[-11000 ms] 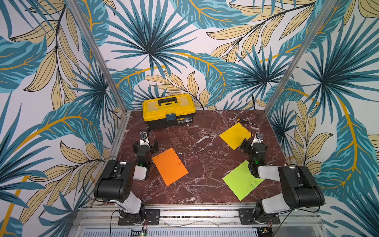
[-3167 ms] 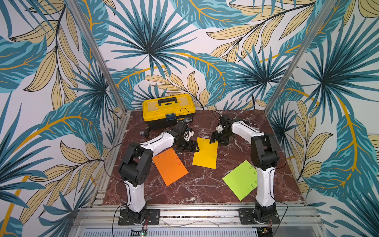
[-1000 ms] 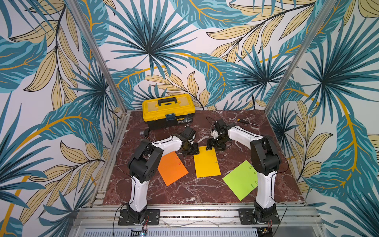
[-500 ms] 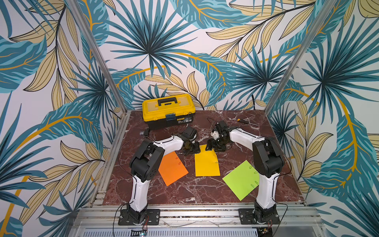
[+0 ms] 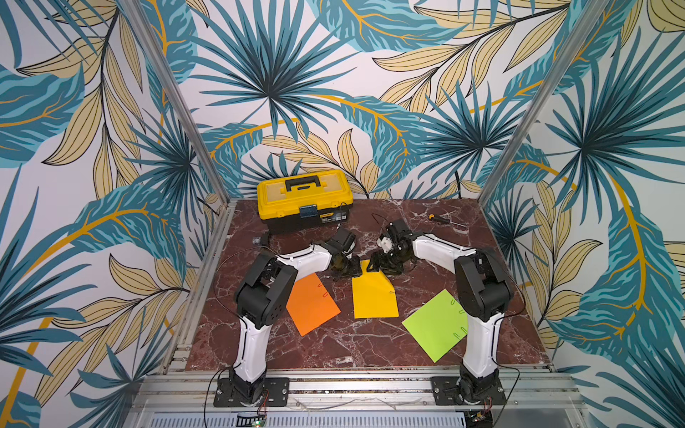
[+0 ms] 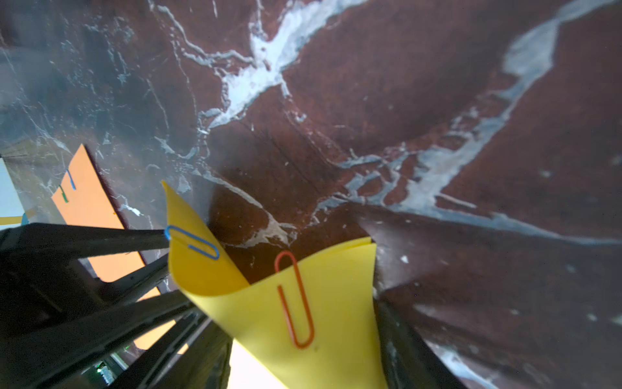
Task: Unclip the paperclips from the documents
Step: Pick up the document from the center of the board.
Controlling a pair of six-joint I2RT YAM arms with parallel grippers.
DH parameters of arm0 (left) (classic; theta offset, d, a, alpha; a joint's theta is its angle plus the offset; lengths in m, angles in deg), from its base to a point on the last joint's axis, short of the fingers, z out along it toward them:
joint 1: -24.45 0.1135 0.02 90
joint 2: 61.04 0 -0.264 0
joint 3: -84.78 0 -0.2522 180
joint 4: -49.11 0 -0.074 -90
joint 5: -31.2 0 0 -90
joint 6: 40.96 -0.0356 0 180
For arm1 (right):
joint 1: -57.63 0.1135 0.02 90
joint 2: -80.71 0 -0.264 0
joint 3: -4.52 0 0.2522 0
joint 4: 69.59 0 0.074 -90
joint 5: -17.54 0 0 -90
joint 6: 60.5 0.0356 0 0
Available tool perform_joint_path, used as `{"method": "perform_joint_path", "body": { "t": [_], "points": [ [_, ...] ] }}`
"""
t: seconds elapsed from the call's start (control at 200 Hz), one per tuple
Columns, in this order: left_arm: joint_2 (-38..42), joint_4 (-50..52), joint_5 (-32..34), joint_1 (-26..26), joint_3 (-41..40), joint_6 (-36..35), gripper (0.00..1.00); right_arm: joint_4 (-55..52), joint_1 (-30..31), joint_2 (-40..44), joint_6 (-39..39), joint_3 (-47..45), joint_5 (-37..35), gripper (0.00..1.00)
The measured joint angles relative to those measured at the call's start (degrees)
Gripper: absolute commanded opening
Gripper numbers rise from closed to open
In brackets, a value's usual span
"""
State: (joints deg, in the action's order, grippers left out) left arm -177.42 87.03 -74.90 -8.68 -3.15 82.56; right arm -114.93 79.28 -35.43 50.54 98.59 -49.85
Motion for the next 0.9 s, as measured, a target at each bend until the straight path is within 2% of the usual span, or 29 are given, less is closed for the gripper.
{"method": "perform_joint_path", "body": {
  "t": [0.22, 0.345, 0.536, 0.621, 0.776, 0.901],
  "points": [
    [0.0, -0.04, 0.04, -0.02, 0.0, 0.0, 0.45, 0.5, 0.26, 0.0, 0.39, -0.57, 0.09, 0.55],
    [0.0, -0.35, 0.0, -0.04, -0.04, 0.0, 0.45, 1.01, 0.26, 0.0, 0.39, -0.9, 0.17, 0.46],
    [0.0, -0.74, 0.02, -0.11, -0.17, -0.02, 0.45, 1.33, 0.26, 0.0, 0.42, -1.05, 0.17, 0.4],
    [0.0, -0.83, 0.02, -0.11, -0.2, -0.02, 0.45, 1.36, 0.26, -0.02, 0.24, -1.05, 0.2, 0.33],
    [0.11, -1.07, 0.0, -0.11, -0.42, -0.02, 0.46, 1.55, 0.26, 0.0, -0.15, -1.05, 0.22, 0.32],
    [0.98, -1.73, -0.2, -0.09, -1.55, -0.09, 0.49, 1.7, 0.26, 0.15, -0.98, -1.05, 0.66, 0.26]
  ]
}}
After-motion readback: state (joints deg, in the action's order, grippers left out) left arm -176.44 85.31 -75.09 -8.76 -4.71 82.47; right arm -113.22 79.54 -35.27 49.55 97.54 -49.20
